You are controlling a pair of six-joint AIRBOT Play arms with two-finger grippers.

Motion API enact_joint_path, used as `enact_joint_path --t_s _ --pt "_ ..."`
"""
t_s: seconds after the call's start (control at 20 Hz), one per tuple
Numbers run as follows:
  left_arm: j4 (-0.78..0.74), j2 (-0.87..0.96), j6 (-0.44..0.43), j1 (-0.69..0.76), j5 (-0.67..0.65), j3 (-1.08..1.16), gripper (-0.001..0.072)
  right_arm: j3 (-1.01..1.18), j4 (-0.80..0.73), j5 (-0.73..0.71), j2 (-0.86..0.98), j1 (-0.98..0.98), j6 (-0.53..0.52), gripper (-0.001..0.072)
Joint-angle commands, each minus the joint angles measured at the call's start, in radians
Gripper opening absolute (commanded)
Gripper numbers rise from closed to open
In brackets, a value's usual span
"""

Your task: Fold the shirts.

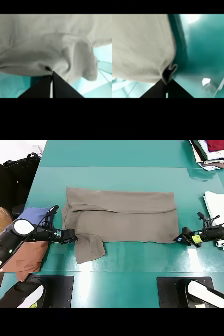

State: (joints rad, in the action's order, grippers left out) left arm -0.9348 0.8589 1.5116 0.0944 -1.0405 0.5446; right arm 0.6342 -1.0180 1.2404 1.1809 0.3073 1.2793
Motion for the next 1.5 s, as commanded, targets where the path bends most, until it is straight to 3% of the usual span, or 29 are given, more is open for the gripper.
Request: enact_joint_path --t_s 0.0,0.25,0.35,0.5,0.6,0.75,0.95,1.1,1.15,1.2,1.25,1.3,1.45 --pt "-0.071 -0.121 0.053 0.000 -0.069 0.006 0.0022 -0.002 -0.066 0.032 -0.108 -0.015 -0.005 0.0018" --pt "-0.089 -0.353 0.121 0.000 -0.382 0.006 0.0024 -0.002 -0.211 0.267 -0.352 0.032 0.006 0.0018" --pt "-0.070 -0.391 0.141 0.000 -0.447 0.021 0.0024 0.000 -0.250 0.326 -0.449 0.069 0.057 0.0018" --pt "-0.082 -0.357 0.125 0.000 -0.349 0.100 0.0024 0.061 -0.257 0.322 -0.492 0.034 0.093 0.0018" --pt "-0.103 -0.266 0.060 0.000 -0.255 0.161 0.0024 0.143 -0.258 0.284 -0.426 -0.037 0.109 0.0018" --pt "-0.145 -0.058 -0.005 0.000 -0.114 0.264 0.0024 0.269 -0.257 0.204 -0.243 -0.125 0.127 0.0018" --pt "-0.165 0.242 -0.028 0.000 0.037 0.433 0.0025 0.463 -0.239 0.165 0.064 -0.208 0.127 0.0019" --pt "-0.169 0.401 -0.027 -0.003 0.090 0.534 0.0026 0.598 -0.097 0.150 0.250 -0.212 0.126 0.0022" --pt "-0.170 0.435 -0.022 -0.004 0.106 0.563 0.0158 0.637 -0.060 0.135 0.295 -0.206 0.125 0.0103" --pt "-0.171 0.451 -0.018 -0.004 0.121 0.584 0.0475 0.677 -0.022 0.130 0.334 -0.195 0.123 0.0324" --pt "-0.173 0.456 -0.019 -0.004 0.131 0.600 0.0639 0.713 0.008 0.136 0.365 -0.183 0.114 0.0432" --pt "-0.180 0.456 -0.019 -0.004 0.127 0.621 0.0604 0.741 0.024 0.161 0.385 -0.167 0.091 0.0441" --pt "-0.183 0.451 -0.020 -0.003 0.025 0.696 0.0603 0.762 0.024 0.223 0.401 -0.098 0.032 0.0441"
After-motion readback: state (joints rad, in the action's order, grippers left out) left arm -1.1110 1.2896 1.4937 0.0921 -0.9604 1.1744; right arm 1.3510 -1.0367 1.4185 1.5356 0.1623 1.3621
